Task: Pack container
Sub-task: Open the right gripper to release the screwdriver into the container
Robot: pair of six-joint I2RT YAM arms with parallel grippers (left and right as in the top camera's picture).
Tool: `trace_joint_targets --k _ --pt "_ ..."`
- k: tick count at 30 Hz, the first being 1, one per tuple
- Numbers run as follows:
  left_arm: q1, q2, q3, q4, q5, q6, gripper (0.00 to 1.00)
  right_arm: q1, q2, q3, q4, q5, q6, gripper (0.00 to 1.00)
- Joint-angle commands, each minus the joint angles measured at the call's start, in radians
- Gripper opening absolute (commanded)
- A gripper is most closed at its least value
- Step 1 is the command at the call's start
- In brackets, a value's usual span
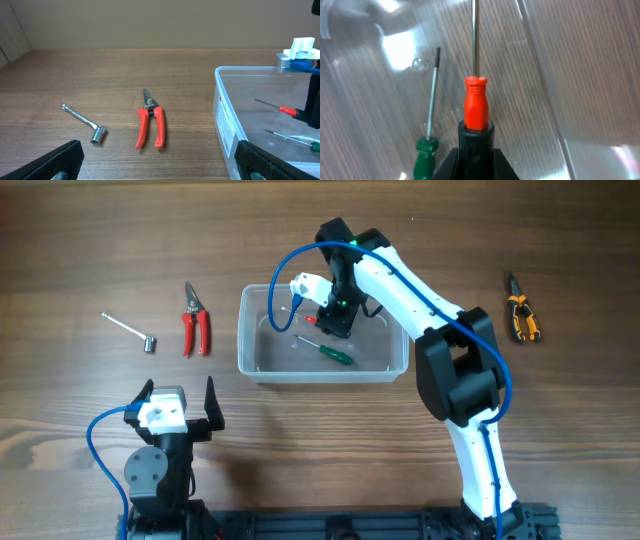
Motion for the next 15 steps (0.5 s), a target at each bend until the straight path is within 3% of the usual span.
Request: trace_joint_targets --k 1,5,15 --pt "0.006 -0.009 -0.003 0.003 0.012 0.023 1.00 0.006 0.025 -0.041 -0.014 0.014 -0.002 0.40" --pt "0.006 -0.009 -0.003 0.003 0.012 0.023 1.00 0.006 0.024 -0.040 -0.027 0.014 0.050 0.41" --pt "0.006 -0.009 -0.003 0.003 0.012 0.022 1.00 0.006 -0.002 0.020 -0.175 -0.070 0.051 0.32"
